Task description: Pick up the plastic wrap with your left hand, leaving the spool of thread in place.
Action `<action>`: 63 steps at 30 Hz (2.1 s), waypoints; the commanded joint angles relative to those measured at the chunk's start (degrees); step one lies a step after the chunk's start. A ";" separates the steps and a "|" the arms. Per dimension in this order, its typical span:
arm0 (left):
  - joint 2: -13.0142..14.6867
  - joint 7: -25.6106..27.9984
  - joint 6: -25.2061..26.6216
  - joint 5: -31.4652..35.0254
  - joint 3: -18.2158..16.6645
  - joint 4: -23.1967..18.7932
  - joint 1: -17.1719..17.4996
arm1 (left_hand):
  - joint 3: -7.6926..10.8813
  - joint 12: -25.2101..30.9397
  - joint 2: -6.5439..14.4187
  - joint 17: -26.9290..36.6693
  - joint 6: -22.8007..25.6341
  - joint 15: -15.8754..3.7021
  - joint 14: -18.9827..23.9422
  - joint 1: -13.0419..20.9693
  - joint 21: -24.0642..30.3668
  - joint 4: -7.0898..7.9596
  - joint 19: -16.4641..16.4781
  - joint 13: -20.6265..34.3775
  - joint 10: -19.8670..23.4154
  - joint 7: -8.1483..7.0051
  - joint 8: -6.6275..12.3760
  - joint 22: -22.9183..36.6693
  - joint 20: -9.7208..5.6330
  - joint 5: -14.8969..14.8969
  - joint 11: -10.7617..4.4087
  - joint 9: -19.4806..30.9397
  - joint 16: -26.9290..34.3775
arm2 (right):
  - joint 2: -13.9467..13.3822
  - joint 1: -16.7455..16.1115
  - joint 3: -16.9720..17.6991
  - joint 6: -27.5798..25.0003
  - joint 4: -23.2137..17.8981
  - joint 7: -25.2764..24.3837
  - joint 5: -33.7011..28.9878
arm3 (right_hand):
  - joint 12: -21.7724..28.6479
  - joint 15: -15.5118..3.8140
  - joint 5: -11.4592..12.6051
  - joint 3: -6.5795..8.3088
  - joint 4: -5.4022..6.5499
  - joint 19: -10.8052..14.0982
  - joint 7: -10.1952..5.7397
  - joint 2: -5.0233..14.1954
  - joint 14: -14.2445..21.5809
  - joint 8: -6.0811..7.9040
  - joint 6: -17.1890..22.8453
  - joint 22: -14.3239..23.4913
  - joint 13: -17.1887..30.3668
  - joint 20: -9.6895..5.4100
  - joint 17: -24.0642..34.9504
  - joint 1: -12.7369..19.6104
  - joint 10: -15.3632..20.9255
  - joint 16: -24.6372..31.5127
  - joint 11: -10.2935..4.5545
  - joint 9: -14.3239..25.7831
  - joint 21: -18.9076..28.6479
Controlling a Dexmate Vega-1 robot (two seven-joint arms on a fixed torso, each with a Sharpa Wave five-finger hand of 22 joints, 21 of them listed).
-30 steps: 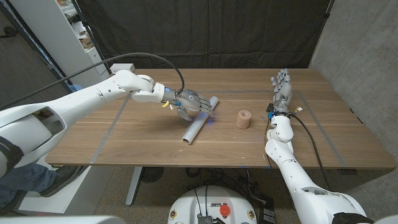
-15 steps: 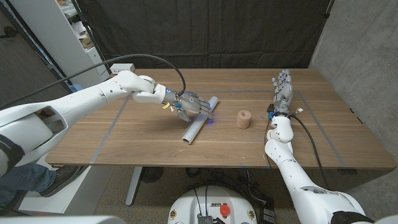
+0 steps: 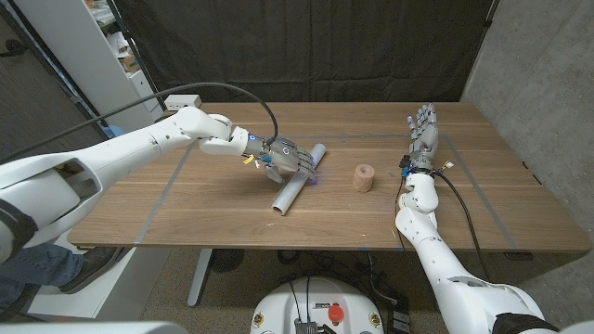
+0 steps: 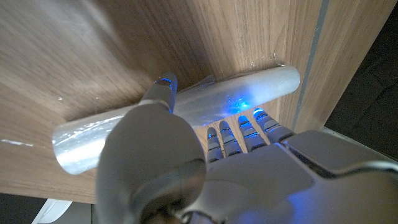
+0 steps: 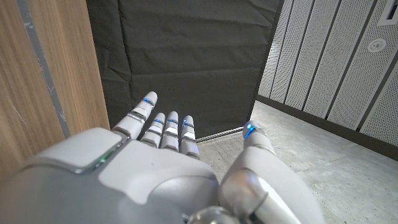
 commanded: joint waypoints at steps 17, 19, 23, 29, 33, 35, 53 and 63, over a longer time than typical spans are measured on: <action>1.38 1.30 1.76 0.82 -0.66 -2.24 2.72 | -1.80 3.88 2.48 0.38 15.75 -4.47 9.12 5.14 1.62 -0.33 6.54 1.63 12.47 -2.35 5.47 0.36 0.47 -0.03 -1.92 0.57 2.20 | 0.26 -0.26 1.22 0.30 0.21 1.99 1.34 | -0.19 0.06 0.32 -0.07 0.02 0.57 -0.20 0.20 1.03 0.02 0.49 0.20 -0.11 0.22 0.11 -0.04 0.40 0.45 -0.28 0.00 -0.27; 1.02 1.27 1.49 -0.16 -0.79 -1.59 2.75 | -1.98 4.51 3.04 0.49 17.41 -4.95 11.51 5.85 2.17 -0.34 8.48 1.94 14.59 -2.59 6.00 0.39 1.24 -0.48 -2.04 0.57 2.87 | 0.31 -0.25 1.40 0.37 0.36 2.25 1.59 | -0.19 0.02 0.33 -0.08 0.02 0.57 -0.20 0.19 1.04 0.02 0.49 0.20 -0.11 0.23 0.11 -0.04 0.39 0.45 -0.25 0.00 -0.27; 0.59 1.01 1.83 -0.27 -0.76 -1.56 2.78 | -2.64 5.22 3.77 0.68 21.06 -5.57 14.51 7.16 3.80 -0.34 13.86 2.75 17.73 -2.54 7.16 0.53 3.68 -1.68 -2.51 0.58 3.44 | 0.34 -0.32 1.74 0.41 0.50 2.55 1.85 | -0.20 0.00 0.35 -0.11 0.01 0.55 -0.28 0.18 1.07 0.03 0.54 0.21 -0.12 0.28 0.09 -0.06 0.40 0.46 -0.22 0.00 -0.28; 0.47 3.27 3.15 -0.44 -0.98 -1.49 3.75 | -3.48 6.36 5.10 1.15 25.46 -6.44 19.34 8.61 6.15 -0.37 21.49 4.06 22.08 -2.08 8.61 0.57 5.23 -3.71 -2.85 0.64 5.07 | 0.22 -0.52 2.26 0.13 0.34 2.89 2.15 | -0.21 0.00 0.37 -0.13 0.00 0.55 -0.28 0.18 1.12 0.03 0.54 0.21 -0.14 0.26 0.08 -0.08 0.37 0.48 -0.31 0.00 -0.28; 0.31 0.66 3.88 -1.99 -1.41 -2.13 4.16 | -3.85 7.22 6.22 1.77 27.84 -6.84 23.04 9.38 7.69 -0.31 26.23 4.94 24.87 -1.16 9.42 0.55 3.81 -5.05 -3.26 0.65 6.81 | 0.24 -0.51 2.51 -0.05 0.52 3.24 2.33 | -0.21 0.04 0.39 -0.15 0.00 0.53 -0.32 0.17 1.16 0.05 0.59 0.21 -0.15 0.27 0.07 -0.10 0.38 0.49 -0.35 0.00 -0.28; 0.34 0.47 4.25 -2.60 -1.70 -2.30 4.52 | -3.96 7.43 6.53 2.03 28.30 -6.81 23.79 9.54 7.97 -0.27 27.10 5.17 25.53 -0.94 9.57 0.54 3.42 -5.39 -3.37 0.65 7.30 | 0.26 -0.48 2.61 -0.17 0.69 3.45 2.42 | -0.22 0.03 0.40 -0.16 0.00 0.53 -0.27 0.17 1.15 0.05 0.60 0.21 -0.15 0.29 0.07 -0.12 0.37 0.49 -0.30 0.00 -0.28; 2.63 -1.01 10.72 -4.28 -5.72 -7.96 9.50 | -4.45 7.64 7.27 2.92 29.39 -6.65 24.85 10.23 8.13 -0.33 27.93 5.98 26.39 -0.85 9.88 0.54 3.13 -6.55 -2.95 0.64 8.51 | 0.37 -1.13 2.81 -1.49 -0.40 4.18 2.06 | -0.22 -0.11 0.49 -0.23 -0.02 0.48 -0.25 0.20 1.17 0.05 0.66 0.21 -0.19 0.32 0.03 -0.18 0.41 0.48 -0.27 0.00 -0.29; 2.44 -3.64 11.07 -6.55 -6.89 -8.76 10.32 | -4.85 7.68 7.25 2.93 29.59 -6.57 24.61 9.80 7.79 -0.06 27.27 6.40 26.61 -1.04 9.88 0.54 3.44 -7.08 -2.89 0.64 8.41 | 0.10 -1.59 2.61 -1.93 -1.86 4.09 1.94 | -0.23 -0.02 0.54 -0.27 -0.04 0.51 -0.25 0.20 1.18 0.05 0.68 0.22 -0.21 0.30 0.00 -0.19 0.41 0.48 -0.35 0.00 -0.28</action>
